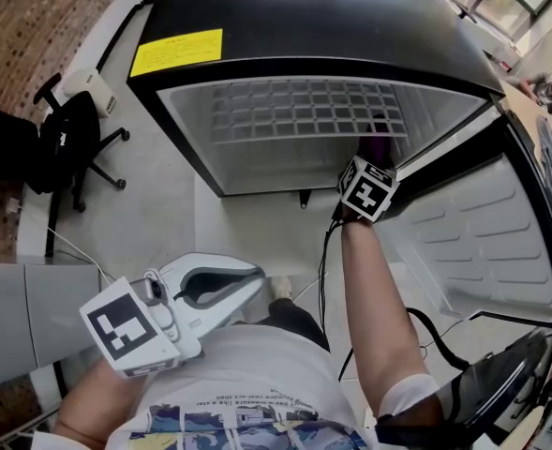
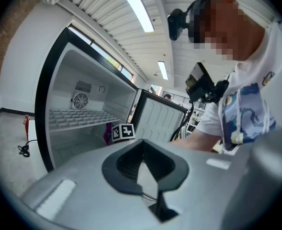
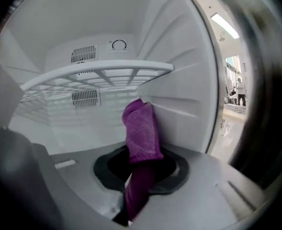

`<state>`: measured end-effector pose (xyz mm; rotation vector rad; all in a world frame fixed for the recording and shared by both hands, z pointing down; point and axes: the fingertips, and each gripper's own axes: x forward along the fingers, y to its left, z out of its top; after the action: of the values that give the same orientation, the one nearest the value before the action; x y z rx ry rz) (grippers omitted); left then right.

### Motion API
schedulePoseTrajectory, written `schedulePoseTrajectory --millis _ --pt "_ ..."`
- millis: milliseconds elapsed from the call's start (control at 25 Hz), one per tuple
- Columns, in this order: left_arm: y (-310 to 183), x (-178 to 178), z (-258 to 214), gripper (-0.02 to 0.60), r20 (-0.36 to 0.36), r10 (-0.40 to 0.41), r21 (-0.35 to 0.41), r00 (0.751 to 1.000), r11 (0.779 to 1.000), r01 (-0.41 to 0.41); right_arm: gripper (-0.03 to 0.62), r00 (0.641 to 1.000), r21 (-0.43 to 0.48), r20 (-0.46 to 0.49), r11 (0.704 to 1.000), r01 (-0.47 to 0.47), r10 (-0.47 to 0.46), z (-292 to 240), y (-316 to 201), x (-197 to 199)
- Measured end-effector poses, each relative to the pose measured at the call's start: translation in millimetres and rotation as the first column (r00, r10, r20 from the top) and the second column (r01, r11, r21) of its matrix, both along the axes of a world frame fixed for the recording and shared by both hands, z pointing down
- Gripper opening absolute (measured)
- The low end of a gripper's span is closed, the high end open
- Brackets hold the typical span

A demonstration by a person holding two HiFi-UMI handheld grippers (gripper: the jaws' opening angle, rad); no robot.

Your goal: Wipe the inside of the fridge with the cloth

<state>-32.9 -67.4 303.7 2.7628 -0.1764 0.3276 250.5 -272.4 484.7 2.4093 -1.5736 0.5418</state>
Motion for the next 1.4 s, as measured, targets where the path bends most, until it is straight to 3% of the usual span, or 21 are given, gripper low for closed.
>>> schedulePoseTrajectory --millis 600,1040,1400 --pt "-21 13 0 0.004 0.011 -0.099 0.002 0.995 0.995 0.099 0.057 0.993 0.009 -0.030 0.993 0.116 -0.115 6 -52 -6" --pt "-30 24 6 0.003 0.040 -0.109 0.034 0.993 0.994 0.108 0.057 0.968 0.062 -0.071 0.968 0.245 -0.240 8 -75 -18" --pt "-31 31 2 0.003 0.036 -0.133 -0.015 0.990 0.991 0.133 0.057 0.950 0.064 -0.046 0.948 0.311 -0.308 15 -88 -22"
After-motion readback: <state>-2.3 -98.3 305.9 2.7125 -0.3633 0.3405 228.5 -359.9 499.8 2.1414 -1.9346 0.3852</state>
